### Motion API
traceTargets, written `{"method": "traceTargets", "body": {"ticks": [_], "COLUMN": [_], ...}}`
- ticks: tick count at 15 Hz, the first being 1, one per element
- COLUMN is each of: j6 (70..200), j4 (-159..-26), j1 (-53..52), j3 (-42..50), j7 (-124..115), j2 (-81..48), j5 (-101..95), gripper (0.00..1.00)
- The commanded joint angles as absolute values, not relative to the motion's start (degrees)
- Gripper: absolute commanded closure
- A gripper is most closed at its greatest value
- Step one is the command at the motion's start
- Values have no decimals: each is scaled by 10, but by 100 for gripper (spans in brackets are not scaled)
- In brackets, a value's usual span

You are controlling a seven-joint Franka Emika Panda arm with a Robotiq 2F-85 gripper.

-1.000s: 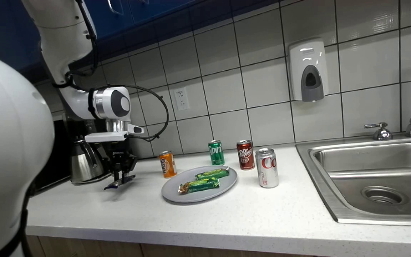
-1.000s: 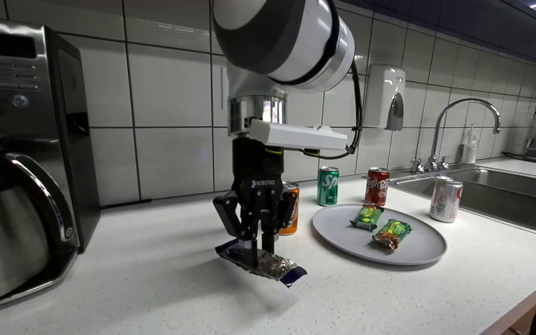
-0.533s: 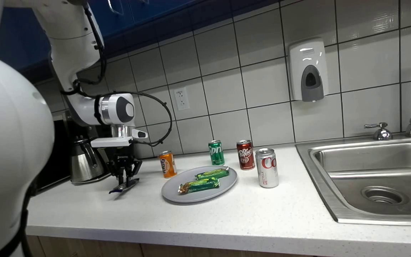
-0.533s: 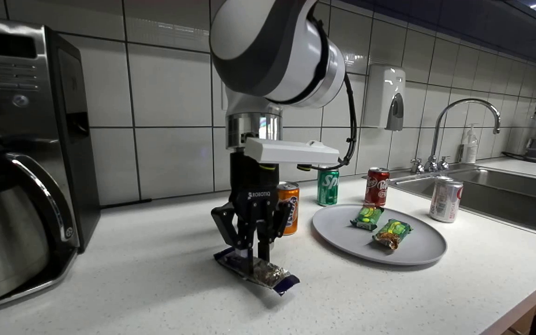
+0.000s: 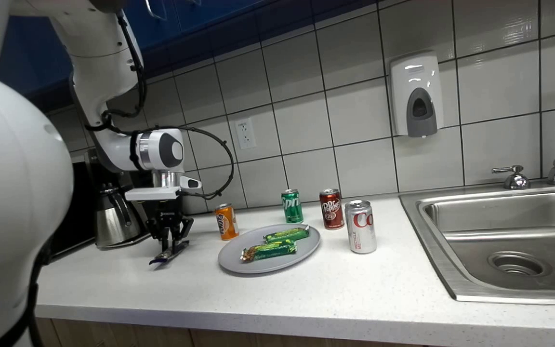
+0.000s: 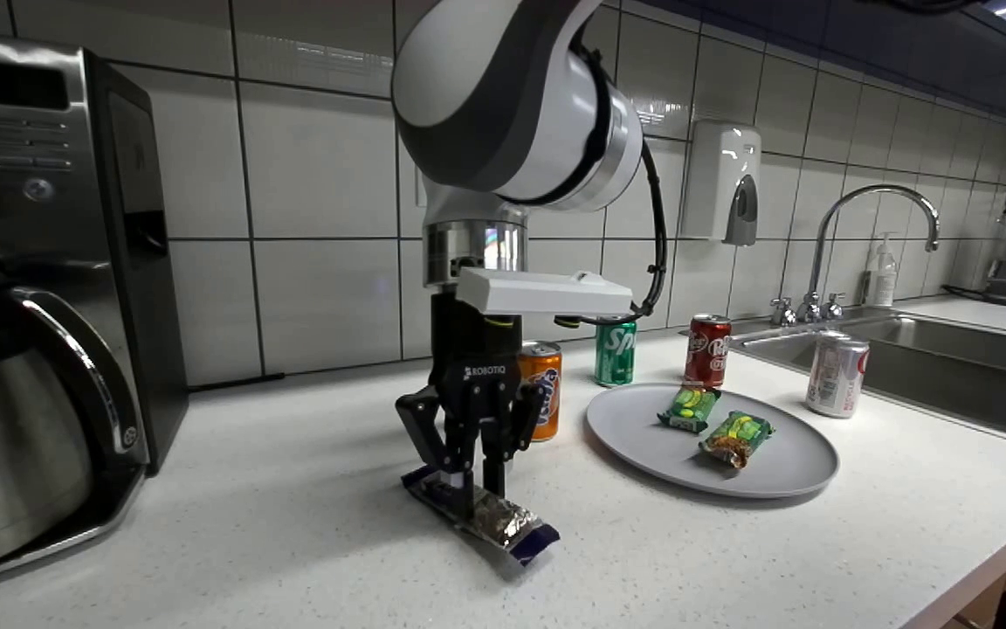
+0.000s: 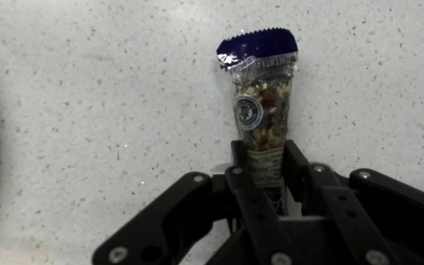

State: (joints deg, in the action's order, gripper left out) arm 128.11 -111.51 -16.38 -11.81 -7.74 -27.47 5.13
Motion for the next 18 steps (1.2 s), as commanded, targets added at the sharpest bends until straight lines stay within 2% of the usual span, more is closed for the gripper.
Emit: {"method": "traceTargets", "body": {"ticks": [1, 6, 18], "j6": [1280, 1287, 1278], "j4": [-1110, -1137, -1243], "j1": [-163, -157, -129], "j3": [-116, -119, -109], "j7": [-72, -70, -81], "j2": [-269, -224, -70], "j5": [46, 55, 80], "gripper": [40, 2, 0]}}
